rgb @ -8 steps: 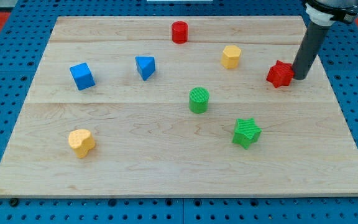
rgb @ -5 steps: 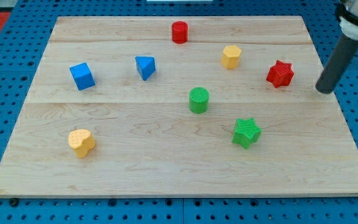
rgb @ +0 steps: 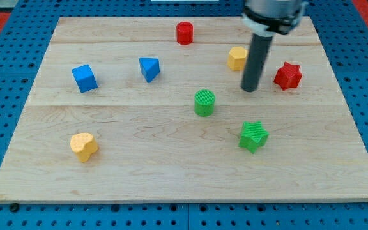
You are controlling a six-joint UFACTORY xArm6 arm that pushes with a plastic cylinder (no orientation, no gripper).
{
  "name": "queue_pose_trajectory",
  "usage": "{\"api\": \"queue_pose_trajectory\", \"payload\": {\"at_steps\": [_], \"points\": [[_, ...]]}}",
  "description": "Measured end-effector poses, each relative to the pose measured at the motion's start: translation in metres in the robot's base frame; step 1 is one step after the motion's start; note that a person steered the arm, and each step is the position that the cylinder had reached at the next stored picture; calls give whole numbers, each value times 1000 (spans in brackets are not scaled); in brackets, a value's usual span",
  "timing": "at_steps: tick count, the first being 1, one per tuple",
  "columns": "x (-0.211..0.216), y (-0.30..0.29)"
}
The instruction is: Point your arm to center of the board
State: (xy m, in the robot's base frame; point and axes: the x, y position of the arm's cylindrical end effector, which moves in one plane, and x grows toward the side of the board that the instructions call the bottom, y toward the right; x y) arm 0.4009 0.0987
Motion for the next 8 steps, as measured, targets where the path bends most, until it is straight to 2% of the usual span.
{"api": "queue_pose_trajectory", "payload": {"at_steps": [1, 2, 3, 6, 7, 8], "points": [[-10, -58], [-39, -67], [-39, -98], [-31, -106], [5, -104], [43, -128]]}}
